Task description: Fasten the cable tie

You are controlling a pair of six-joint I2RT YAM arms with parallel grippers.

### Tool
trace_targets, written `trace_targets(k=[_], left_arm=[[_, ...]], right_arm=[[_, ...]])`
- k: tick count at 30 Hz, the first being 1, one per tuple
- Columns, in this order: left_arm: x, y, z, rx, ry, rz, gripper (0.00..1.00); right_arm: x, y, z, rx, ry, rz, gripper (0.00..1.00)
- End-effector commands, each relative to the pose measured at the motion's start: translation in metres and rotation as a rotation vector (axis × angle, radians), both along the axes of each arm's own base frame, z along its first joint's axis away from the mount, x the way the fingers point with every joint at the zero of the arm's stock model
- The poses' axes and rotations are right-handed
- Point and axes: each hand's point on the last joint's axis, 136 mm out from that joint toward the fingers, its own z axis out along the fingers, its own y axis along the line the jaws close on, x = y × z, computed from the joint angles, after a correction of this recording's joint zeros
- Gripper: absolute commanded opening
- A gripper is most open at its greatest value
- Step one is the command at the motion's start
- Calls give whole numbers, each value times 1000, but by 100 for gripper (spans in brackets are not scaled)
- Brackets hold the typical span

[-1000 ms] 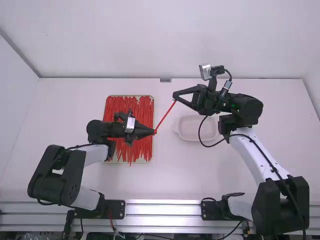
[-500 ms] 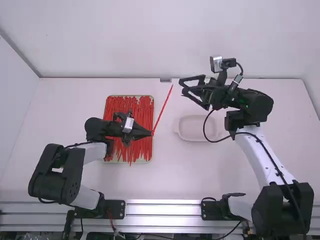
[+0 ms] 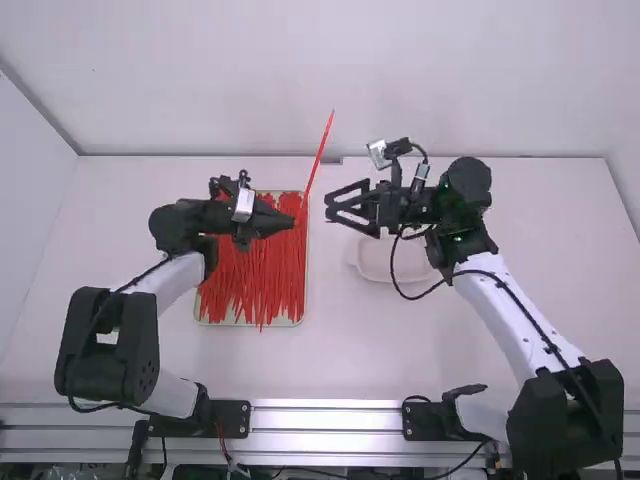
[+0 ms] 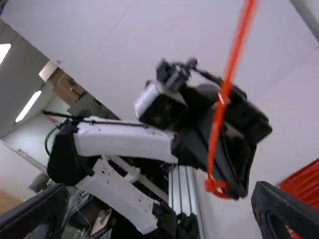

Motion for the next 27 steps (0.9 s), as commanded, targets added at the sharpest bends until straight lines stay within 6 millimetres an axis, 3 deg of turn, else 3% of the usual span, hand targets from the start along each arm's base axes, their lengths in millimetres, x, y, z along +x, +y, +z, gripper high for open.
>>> trace_targets(k=[1,10,19,27], left_arm=[[3,-1,13,5,18,-9,1],[14,-6,45,-73,48,35,1],[9,-23,52,-118,61,13,1],[10,-29,58,-155,61,21,2]], right_arm=[[-6,9,8,14,-181,-1,98],[-3,25,10,29,-281,-56,98],[23,15,27,69,-356,-218,98],[19,24,36,101,-358,-226,98]])
